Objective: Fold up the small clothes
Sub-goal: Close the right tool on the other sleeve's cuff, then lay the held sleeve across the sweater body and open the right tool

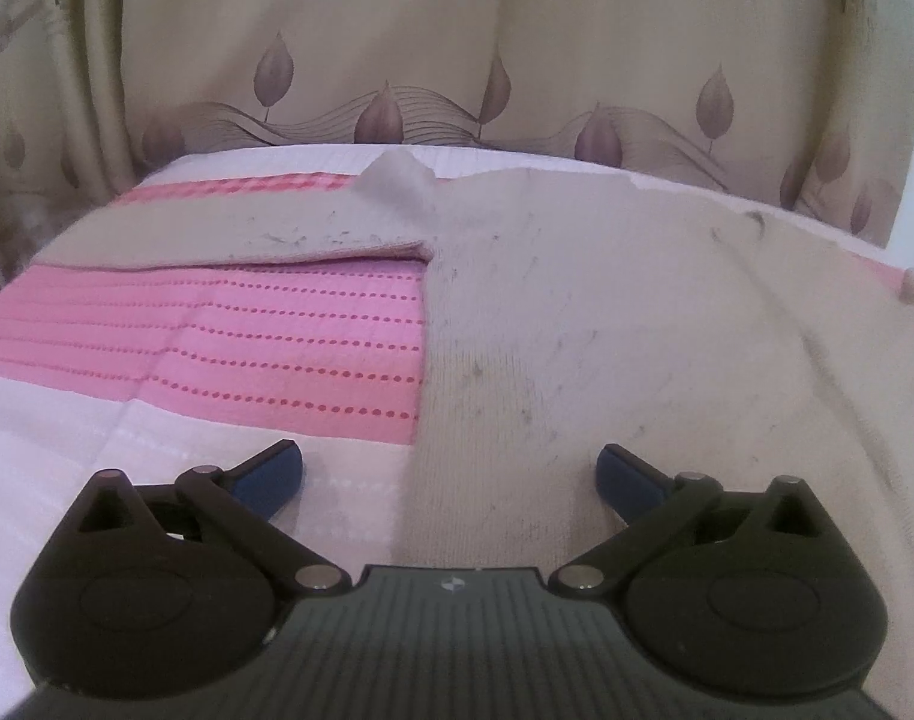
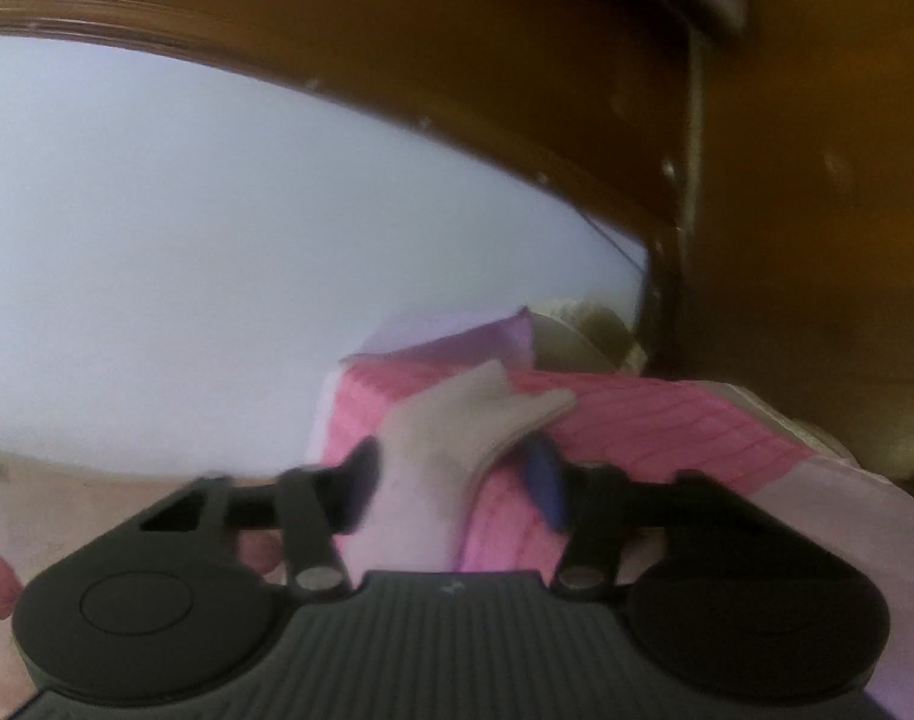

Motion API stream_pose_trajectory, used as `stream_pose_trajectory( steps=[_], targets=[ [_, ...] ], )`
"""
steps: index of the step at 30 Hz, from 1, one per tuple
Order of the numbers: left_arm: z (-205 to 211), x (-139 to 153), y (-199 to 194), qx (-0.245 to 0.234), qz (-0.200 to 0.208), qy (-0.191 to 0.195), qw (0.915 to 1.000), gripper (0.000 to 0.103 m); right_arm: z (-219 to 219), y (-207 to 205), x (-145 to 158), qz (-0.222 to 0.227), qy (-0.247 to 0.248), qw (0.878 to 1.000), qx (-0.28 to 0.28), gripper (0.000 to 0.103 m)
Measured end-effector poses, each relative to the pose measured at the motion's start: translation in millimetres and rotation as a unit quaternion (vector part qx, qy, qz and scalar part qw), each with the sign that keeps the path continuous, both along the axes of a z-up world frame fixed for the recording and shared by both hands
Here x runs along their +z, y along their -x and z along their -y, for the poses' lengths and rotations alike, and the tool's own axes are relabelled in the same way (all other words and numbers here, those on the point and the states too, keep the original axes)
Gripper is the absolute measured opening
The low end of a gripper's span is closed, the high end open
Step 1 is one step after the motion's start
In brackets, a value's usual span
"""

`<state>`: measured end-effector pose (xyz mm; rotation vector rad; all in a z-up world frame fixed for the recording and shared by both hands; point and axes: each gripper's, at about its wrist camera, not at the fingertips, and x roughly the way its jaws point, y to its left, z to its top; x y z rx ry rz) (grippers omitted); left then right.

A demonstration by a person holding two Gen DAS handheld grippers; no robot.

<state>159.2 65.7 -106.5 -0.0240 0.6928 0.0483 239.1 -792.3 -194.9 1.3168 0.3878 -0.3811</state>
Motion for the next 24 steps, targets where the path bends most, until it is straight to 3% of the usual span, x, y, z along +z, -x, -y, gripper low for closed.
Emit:
stream_pose_trajectory(
  steps=[3, 4, 5, 8, 16, 21, 24],
  targets=[
    [0, 0, 0, 0.004, -0.001, 0.0, 1.0, 0.103, -1, -7, -4, -0.014, 0.011, 1.0, 0.003, 0.026],
    [1, 0, 0, 0.005, -0.001, -0.002, 1.0, 0.103, -3, -3, -1, -0.008, 0.02, 1.0, 0.002, 0.011],
    [1, 0, 0, 0.006, -0.002, -0.003, 1.0, 0.103, -4, -3, 4, 0.003, 0.036, 0.999, -0.002, 0.007],
    [1, 0, 0, 0.007, -0.002, -0.003, 1.0, 0.103, -16, 5, 28, 0.068, 0.062, 0.996, -0.004, 0.007],
    [-6, 2, 3, 0.016, 0.007, 0.017, 0.9997, 0.103, -93, 0, 110, 0.156, 0.083, 0.982, 0.065, 0.007],
    [-16, 3, 8, 0.022, 0.022, 0.05, 0.9983, 0.103, -181, -22, 160, 0.203, 0.083, 0.967, 0.128, 0.007],
    [-22, 3, 10, 0.027, 0.032, 0.073, 0.9965, 0.103, -244, -44, 175, 0.227, 0.058, 0.958, 0.169, 0.007]
  ],
)
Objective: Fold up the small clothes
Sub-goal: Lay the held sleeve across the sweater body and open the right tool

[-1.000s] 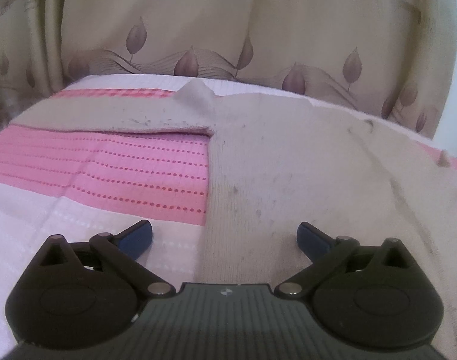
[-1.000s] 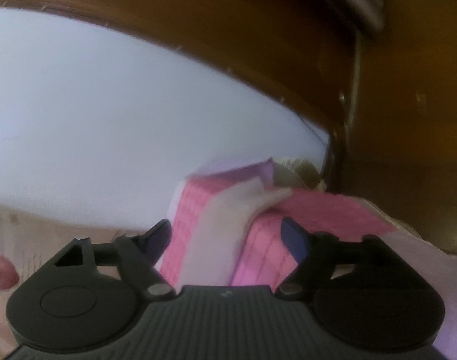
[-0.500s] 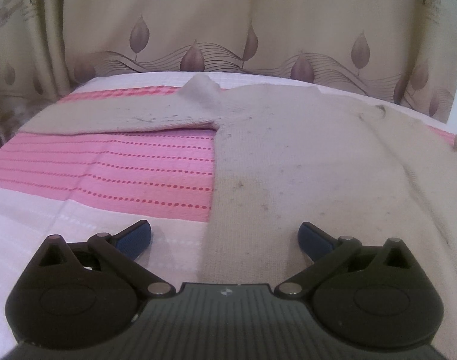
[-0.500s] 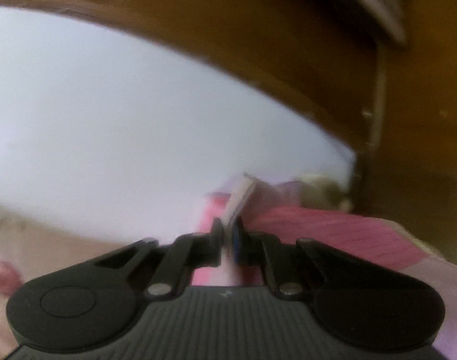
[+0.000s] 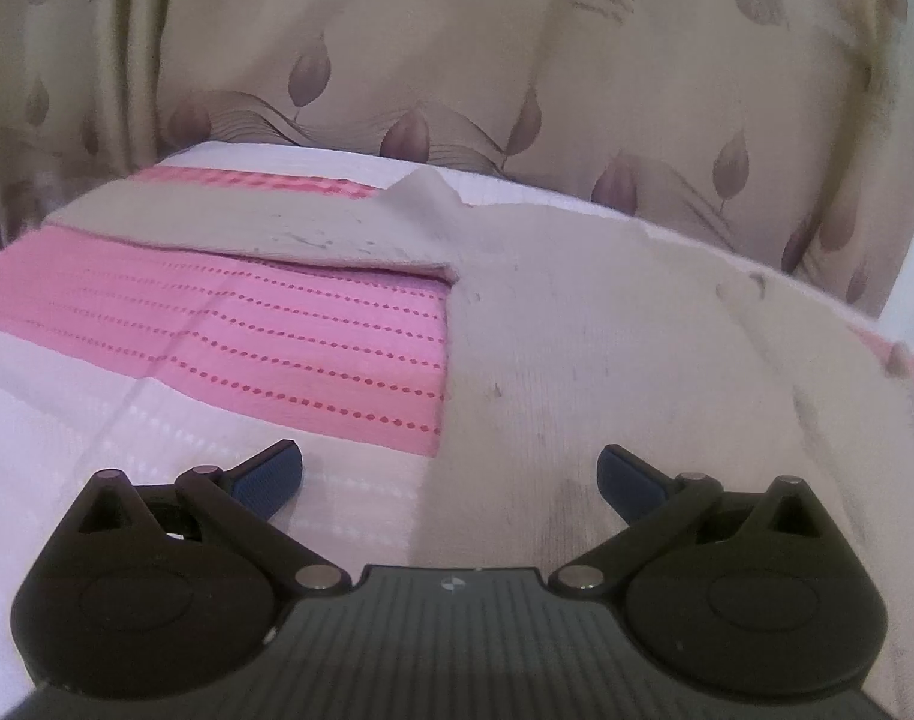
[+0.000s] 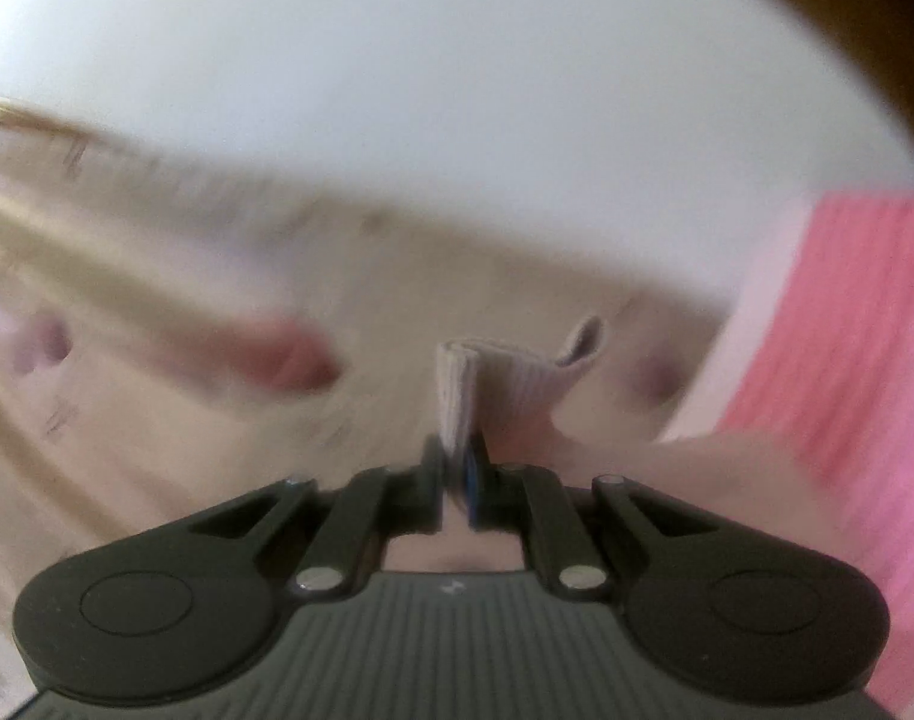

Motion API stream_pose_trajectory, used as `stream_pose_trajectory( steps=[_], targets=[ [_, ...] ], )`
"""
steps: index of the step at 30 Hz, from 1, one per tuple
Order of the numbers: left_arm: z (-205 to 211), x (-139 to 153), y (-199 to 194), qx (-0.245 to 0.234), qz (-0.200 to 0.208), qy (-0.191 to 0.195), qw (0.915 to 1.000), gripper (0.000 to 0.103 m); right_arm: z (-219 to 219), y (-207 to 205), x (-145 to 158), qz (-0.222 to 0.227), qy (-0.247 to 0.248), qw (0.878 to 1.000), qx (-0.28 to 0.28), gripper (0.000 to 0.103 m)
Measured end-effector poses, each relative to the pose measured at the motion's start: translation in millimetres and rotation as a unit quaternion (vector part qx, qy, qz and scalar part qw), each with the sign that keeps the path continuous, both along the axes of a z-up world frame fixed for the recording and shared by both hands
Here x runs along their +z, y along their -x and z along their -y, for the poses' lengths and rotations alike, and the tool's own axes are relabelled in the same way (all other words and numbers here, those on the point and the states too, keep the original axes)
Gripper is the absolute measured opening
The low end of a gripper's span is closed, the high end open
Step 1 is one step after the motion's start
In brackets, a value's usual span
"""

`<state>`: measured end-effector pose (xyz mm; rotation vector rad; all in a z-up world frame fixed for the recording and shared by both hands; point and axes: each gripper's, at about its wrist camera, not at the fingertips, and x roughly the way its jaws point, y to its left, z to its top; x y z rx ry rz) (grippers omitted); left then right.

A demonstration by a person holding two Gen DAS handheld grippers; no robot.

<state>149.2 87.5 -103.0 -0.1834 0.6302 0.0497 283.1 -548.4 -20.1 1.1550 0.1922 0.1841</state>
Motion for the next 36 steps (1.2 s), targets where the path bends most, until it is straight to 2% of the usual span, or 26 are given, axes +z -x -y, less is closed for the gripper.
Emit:
stream_pose_trajectory(
  steps=[4, 7, 11, 16, 19, 21, 25, 28, 33, 36],
  targets=[
    [-9, 0, 3, 0.005, 0.015, 0.034, 0.9993, 0.103, -91, -27, 3, 0.016, -0.026, 0.998, 0.062, 0.007],
    [-15, -1, 5, 0.008, 0.024, 0.055, 0.9981, 0.103, -157, -45, -11, 0.012, -0.053, 0.993, 0.102, 0.007],
    [-22, -2, 8, 0.008, 0.033, 0.079, 0.9963, 0.103, -243, -60, -37, -0.023, -0.061, 0.987, 0.147, 0.007],
    [-28, -2, 10, 0.008, 0.043, 0.103, 0.9938, 0.103, -323, -73, -85, -0.087, -0.036, 0.978, 0.185, 0.007],
    [-32, -3, 11, 0.008, 0.047, 0.115, 0.9922, 0.103, -353, -77, -104, -0.118, -0.003, 0.972, 0.203, 0.007],
    [-34, -3, 11, 0.009, 0.05, 0.123, 0.9911, 0.103, -371, -78, -108, -0.129, 0.045, 0.968, 0.212, 0.007],
    [-35, -3, 11, 0.012, 0.054, 0.132, 0.9897, 0.103, -398, -81, -111, -0.118, 0.117, 0.959, 0.23, 0.007],
    [-36, -3, 12, 0.012, 0.055, 0.135, 0.9892, 0.103, -406, -92, -111, -0.119, 0.118, 0.957, 0.236, 0.007],
    [-36, -4, 12, 0.012, 0.055, 0.135, 0.9892, 0.103, -424, -100, -110, -0.094, 0.126, 0.951, 0.267, 0.01],
    [-37, -4, 12, 0.013, 0.056, 0.137, 0.9889, 0.103, -433, -104, -117, -0.114, 0.129, 0.941, 0.291, 0.022]
  ],
)
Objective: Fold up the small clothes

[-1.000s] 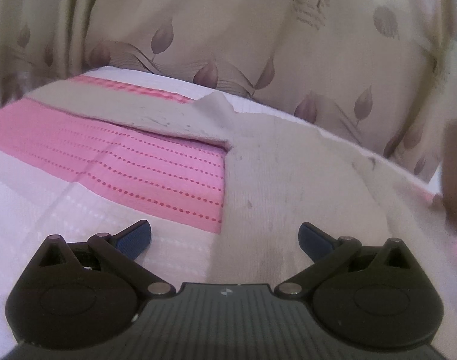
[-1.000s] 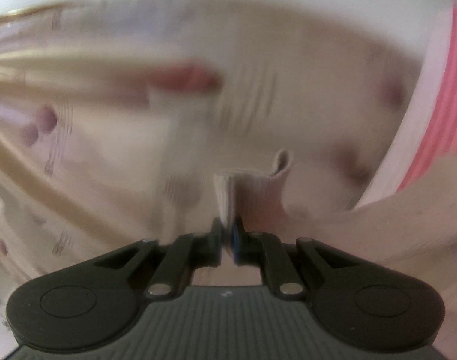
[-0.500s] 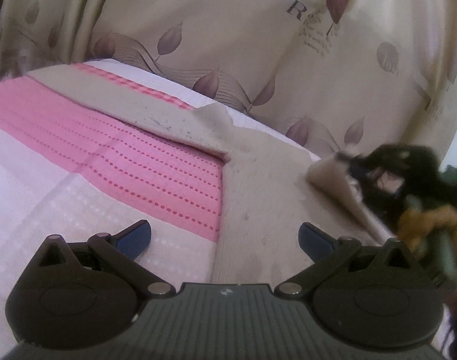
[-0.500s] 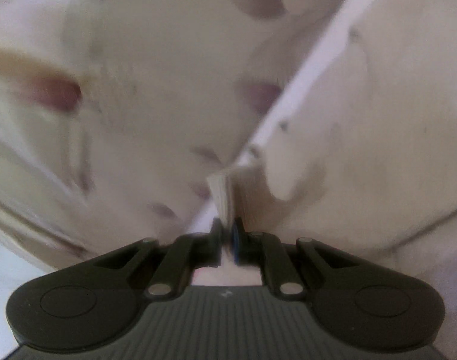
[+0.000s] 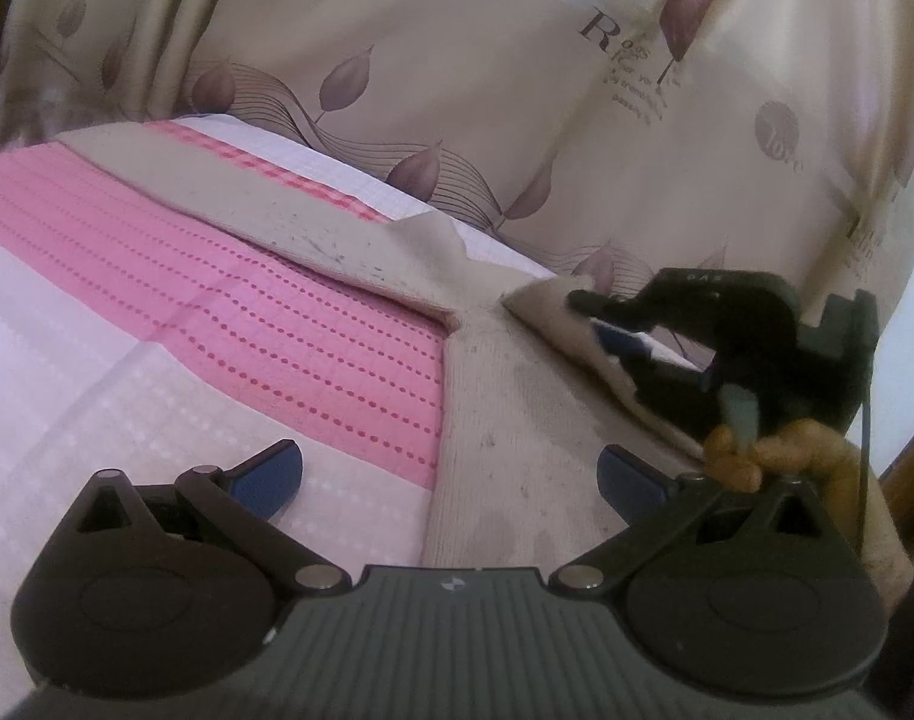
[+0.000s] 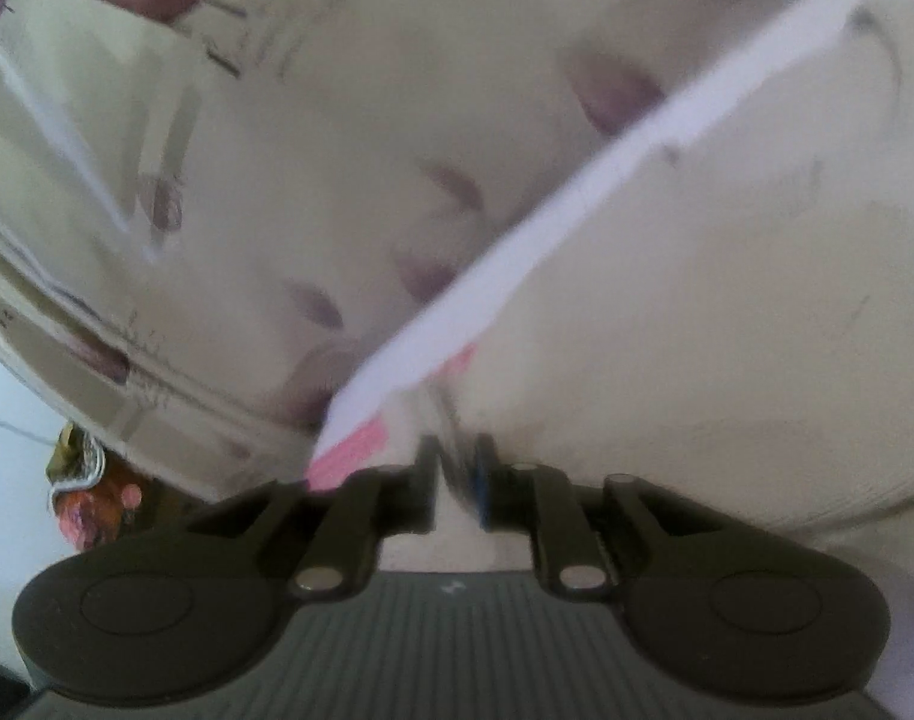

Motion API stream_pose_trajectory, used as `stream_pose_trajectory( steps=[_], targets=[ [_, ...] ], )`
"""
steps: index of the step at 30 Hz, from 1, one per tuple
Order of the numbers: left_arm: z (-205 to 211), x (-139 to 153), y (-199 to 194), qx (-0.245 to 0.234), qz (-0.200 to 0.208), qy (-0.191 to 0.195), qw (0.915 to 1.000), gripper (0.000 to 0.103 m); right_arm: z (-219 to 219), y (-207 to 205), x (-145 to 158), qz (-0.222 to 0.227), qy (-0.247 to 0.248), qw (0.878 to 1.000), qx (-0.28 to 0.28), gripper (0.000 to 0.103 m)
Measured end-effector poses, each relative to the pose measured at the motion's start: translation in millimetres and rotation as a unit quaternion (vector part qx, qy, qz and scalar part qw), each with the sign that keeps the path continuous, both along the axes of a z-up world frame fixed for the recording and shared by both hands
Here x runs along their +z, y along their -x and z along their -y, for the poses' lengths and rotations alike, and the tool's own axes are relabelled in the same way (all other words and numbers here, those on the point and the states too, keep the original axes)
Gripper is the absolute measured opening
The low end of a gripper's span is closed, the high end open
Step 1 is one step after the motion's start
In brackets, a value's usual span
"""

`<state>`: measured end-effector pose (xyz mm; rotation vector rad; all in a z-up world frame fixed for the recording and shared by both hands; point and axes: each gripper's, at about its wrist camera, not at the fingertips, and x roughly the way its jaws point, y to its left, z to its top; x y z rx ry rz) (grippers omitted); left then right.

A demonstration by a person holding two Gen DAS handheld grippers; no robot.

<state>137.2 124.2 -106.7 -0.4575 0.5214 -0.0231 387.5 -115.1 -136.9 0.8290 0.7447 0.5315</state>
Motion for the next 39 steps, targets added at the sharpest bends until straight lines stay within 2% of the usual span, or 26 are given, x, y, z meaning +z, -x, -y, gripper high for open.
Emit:
stream_pose_trajectory(
  steps=[2, 4, 5, 6, 7, 9, 10, 11, 12, 13, 15, 16, 18, 20, 22, 23, 24, 25, 26, 28, 29, 33, 35, 37, 39],
  targets=[
    [-1, 0, 0, 0.001, 0.001, 0.003, 1.0, 0.103, 5, 11, 2, 0.005, 0.01, 1.0, 0.008, 0.039],
    [-2, -1, 0, 0.001, 0.003, 0.009, 1.0, 0.103, 20, 32, 9, 0.027, -0.006, 1.0, 0.012, 0.049],
    [-3, -1, 1, 0.001, 0.004, 0.013, 0.9999, 0.103, 25, 40, 13, 0.036, -0.013, 0.999, 0.007, 0.061],
    [-5, -1, 1, 0.002, 0.005, 0.019, 0.9998, 0.103, 33, 52, 17, 0.043, -0.01, 0.999, 0.004, 0.068],
    [-8, 0, 2, 0.001, 0.005, 0.024, 0.9997, 0.103, 40, 65, 21, 0.05, 0.011, 0.999, 0.01, 0.073],
    [-15, 4, 3, -0.007, 0.003, 0.037, 0.9993, 0.102, 45, 86, 29, 0.057, 0.097, 0.993, 0.023, 0.073],
    [-21, 7, 5, -0.01, 0.007, 0.04, 0.9991, 0.102, 45, 98, 33, 0.065, 0.158, 0.985, 0.029, 0.073],
    [-28, 12, 7, -0.006, 0.014, 0.037, 0.9992, 0.101, 45, 112, 35, 0.081, 0.227, 0.97, 0.035, 0.073],
    [-35, 17, 10, 0.003, 0.022, 0.023, 0.9995, 0.101, 43, 123, 36, 0.097, 0.284, 0.953, 0.038, 0.074],
    [-43, 22, 12, 0.011, 0.026, 0.007, 0.9996, 0.101, 42, 135, 34, 0.11, 0.343, 0.932, 0.038, 0.079],
    [-62, 31, 11, 0.022, 0.022, -0.023, 0.9992, 0.102, 41, 145, 27, 0.111, 0.406, 0.906, 0.036, 0.085],
    [-74, 34, 8, 0.024, 0.017, -0.03, 0.9991, 0.103, 42, 147, 23, 0.108, 0.417, 0.902, 0.036, 0.088],
    [-104, 38, 1, 0.026, -0.003, -0.034, 0.9991, 0.103, 46, 152, 17, 0.111, 0.413, 0.903, 0.03, 0.089],
    [-134, 42, -9, 0.048, -0.026, -0.034, 0.9979, 0.102, 44, 154, 18, 0.116, 0.415, 0.902, 0.031, 0.099],
    [-172, 48, -18, 0.077, -0.045, -0.032, 0.9955, 0.098, 41, 157, 16, 0.121, 0.422, 0.897, 0.043, 0.102],
    [-196, 51, -24, 0.096, -0.051, -0.018, 0.994, 0.096, 40, 158, 16, 0.126, 0.428, 0.894, 0.046, 0.102],
    [-226, 53, -29, 0.119, -0.057, 0.017, 0.9912, 0.095, 39, 159, 15, 0.128, 0.429, 0.893, 0.048, 0.103],
    [-251, 53, -33, 0.133, -0.059, 0.051, 0.988, 0.093, 39, 159, 15, 0.126, 0.426, 0.894, 0.049, 0.103],
    [-282, 51, -37, 0.148, -0.063, 0.105, 0.9814, 0.092, 39, 157, 14, 0.123, 0.421, 0.898, 0.048, 0.103],
    [-329, 41, -48, 0.15, -0.078, 0.198, 0.9655, 0.092, 42, 157, 14, 0.121, 0.412, 0.902, 0.045, 0.103],
    [-352, 32, -56, 0.156, -0.088, 0.238, 0.9545, 0.091, 41, 156, 14, 0.122, 0.412, 0.902, 0.045, 0.103],
    [-408, 1, -79, 0.18, -0.115, 0.336, 0.9172, 0.09, 36, 156, 12, 0.124, 0.422, 0.897, 0.043, 0.103],
    [-419, -16, -92, 0.175, -0.123, 0.366, 0.9057, 0.08, 37, 157, 12, 0.123, 0.421, 0.898, 0.042, 0.103],
    [-425, -32, -105, 0.173, -0.14, 0.375, 0.8999, 0.08, 36, 157, 13, 0.123, 0.421, 0.898, 0.041, 0.103],
    [-428, -51, -114, 0.171, -0.143, 0.42, 0.8795, 0.069, 35, 157, 12, 0.123, 0.423, 0.897, 0.04, 0.103]
  ],
)
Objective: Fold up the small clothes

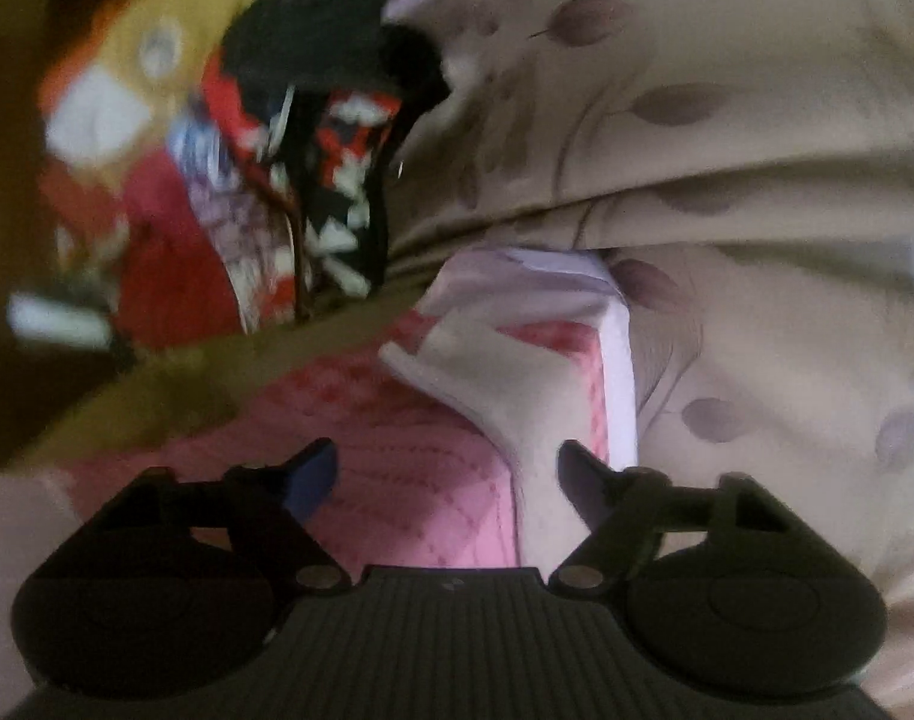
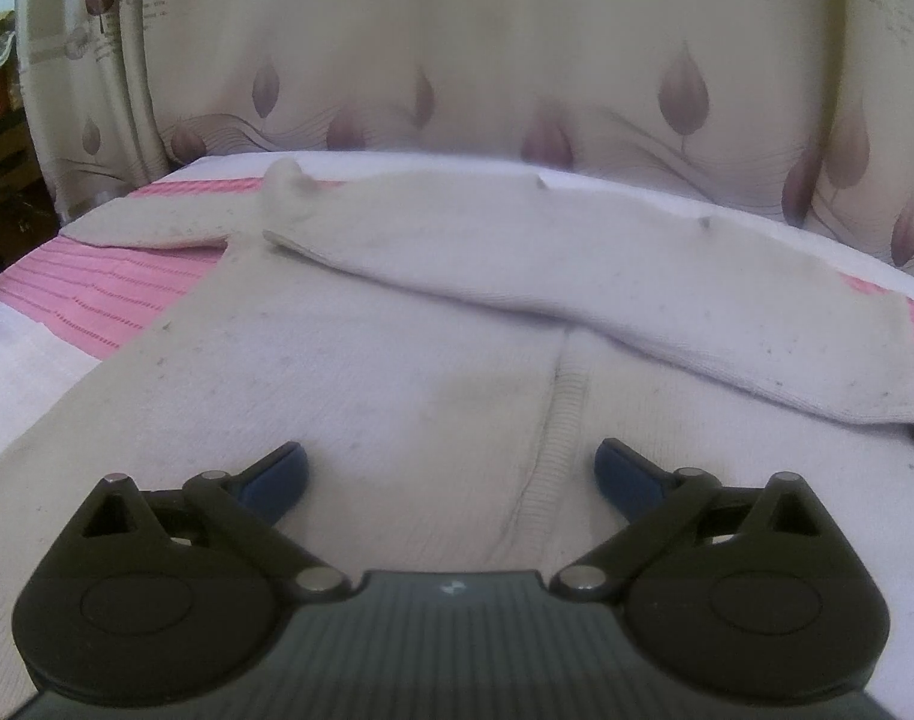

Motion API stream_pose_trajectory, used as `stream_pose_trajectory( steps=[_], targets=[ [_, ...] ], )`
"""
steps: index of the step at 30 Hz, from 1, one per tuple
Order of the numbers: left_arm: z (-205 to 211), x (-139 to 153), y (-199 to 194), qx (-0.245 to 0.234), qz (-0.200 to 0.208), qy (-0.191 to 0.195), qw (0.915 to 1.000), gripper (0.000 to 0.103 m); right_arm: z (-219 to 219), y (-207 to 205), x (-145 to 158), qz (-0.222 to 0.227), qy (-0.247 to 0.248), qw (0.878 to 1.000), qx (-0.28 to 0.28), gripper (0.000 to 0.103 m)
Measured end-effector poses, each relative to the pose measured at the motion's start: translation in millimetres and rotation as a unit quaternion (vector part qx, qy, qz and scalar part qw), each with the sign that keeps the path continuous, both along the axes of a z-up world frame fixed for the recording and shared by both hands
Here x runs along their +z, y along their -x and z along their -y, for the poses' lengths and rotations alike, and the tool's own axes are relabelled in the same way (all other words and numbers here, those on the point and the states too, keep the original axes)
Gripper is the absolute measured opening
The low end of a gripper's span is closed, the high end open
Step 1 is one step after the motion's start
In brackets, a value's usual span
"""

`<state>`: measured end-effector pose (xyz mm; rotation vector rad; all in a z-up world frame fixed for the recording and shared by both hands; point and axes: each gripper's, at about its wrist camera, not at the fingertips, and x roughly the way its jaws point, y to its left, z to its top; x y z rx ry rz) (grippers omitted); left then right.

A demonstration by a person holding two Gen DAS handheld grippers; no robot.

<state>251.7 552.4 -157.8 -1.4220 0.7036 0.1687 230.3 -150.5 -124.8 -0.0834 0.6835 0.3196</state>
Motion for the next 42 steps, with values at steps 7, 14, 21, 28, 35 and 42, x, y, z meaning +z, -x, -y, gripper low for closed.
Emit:
stream_pose_trajectory(
  steps=[7, 14, 21, 28, 35, 42],
  targets=[
    [6, -7, -31, 0.027, 0.015, -0.011, 0.9995, 0.038, 0, -1, 0, 0.0, 0.001, 1.0, -0.004, 0.103],
    [57, 119, -19, 0.051, 0.089, -0.223, 0.9694, 0.004, 2, -1, -1, 0.001, -0.007, 1.0, -0.004, 0.103],
    [177, 258, -11, -0.024, 0.195, -0.264, 0.9443, 0.004, 22, -2, 3, 0.002, -0.068, 0.998, -0.01, 0.103],
    [341, 327, -29, -0.129, 0.249, -0.263, 0.9233, 0.004, 89, 20, 14, -0.011, -0.274, 0.958, -0.088, 0.103],
    [517, 312, -63, -0.245, 0.243, -0.266, 0.9002, 0.004, 146, 62, 30, 0.017, -0.3, 0.949, -0.094, 0.103],
    [651, 236, -84, -0.35, 0.206, -0.277, 0.8709, 0.004, 204, 84, 27, 0.041, -0.324, 0.937, -0.124, 0.103]
  ],
)
